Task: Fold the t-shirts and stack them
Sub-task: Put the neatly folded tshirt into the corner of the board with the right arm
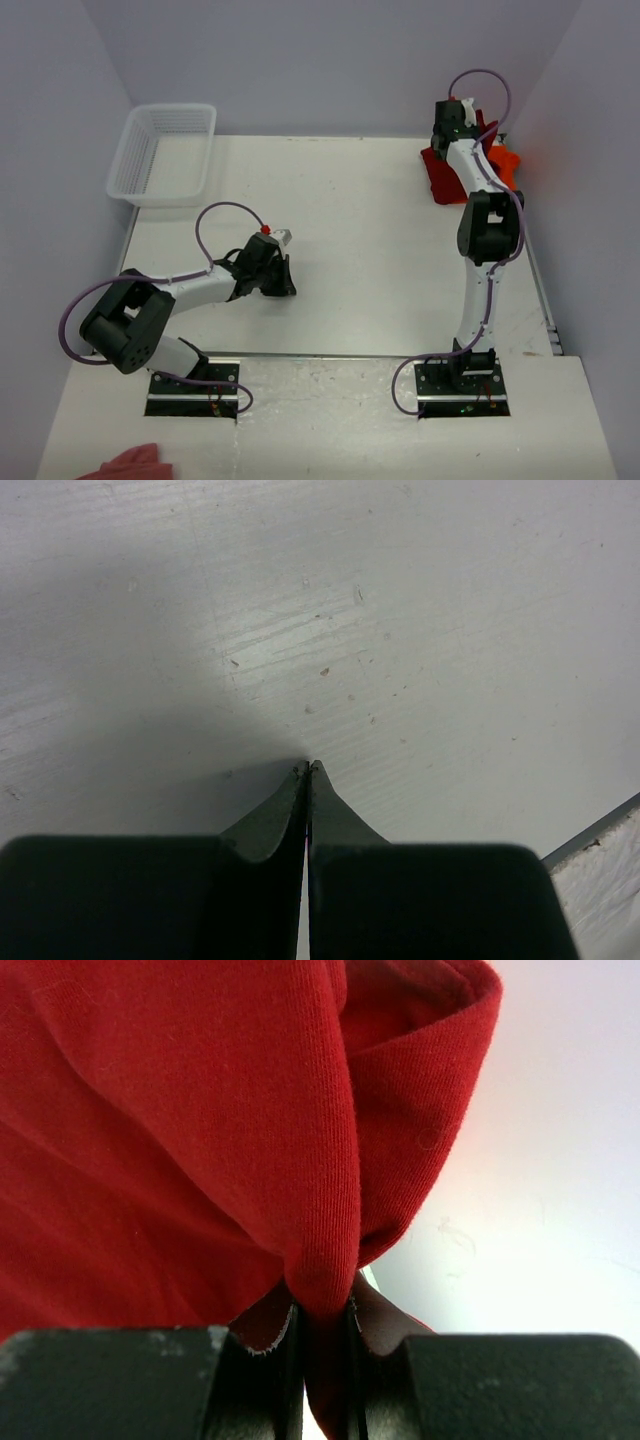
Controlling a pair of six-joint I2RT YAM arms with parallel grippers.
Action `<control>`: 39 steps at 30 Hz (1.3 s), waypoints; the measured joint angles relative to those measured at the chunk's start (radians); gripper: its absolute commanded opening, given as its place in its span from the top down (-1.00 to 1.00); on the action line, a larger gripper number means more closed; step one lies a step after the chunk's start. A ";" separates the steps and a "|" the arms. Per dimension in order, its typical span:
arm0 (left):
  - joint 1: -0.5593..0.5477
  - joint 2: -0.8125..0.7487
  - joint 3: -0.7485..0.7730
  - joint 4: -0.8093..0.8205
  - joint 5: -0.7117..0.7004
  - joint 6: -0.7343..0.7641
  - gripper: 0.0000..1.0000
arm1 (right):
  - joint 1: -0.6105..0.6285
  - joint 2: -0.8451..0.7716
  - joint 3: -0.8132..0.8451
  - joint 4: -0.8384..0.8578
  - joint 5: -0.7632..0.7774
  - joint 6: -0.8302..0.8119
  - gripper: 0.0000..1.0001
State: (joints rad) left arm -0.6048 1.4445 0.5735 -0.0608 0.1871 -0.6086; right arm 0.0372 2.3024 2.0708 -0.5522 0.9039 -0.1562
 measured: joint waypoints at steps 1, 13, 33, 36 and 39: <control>0.000 0.000 0.000 0.000 0.000 0.000 1.00 | 0.000 -0.006 -0.005 0.001 0.000 0.000 1.00; -0.006 0.011 0.000 0.022 0.005 0.000 1.00 | 0.008 -0.049 -0.016 0.026 0.002 -0.018 1.00; -0.013 0.024 0.003 0.042 0.016 0.000 1.00 | 0.008 -0.052 -0.010 0.045 0.026 -0.048 1.00; -0.013 0.026 0.003 0.044 0.018 0.000 1.00 | 0.008 -0.052 -0.007 0.045 0.026 -0.052 1.00; -0.013 0.027 0.003 0.046 0.020 0.000 1.00 | 0.008 -0.052 0.002 0.045 0.031 -0.058 1.00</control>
State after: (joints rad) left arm -0.6178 1.4719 0.5762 -0.0151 0.2070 -0.6090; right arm 0.0456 2.2505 2.0724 -0.5072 0.9344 -0.2138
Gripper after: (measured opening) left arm 0.002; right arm 0.145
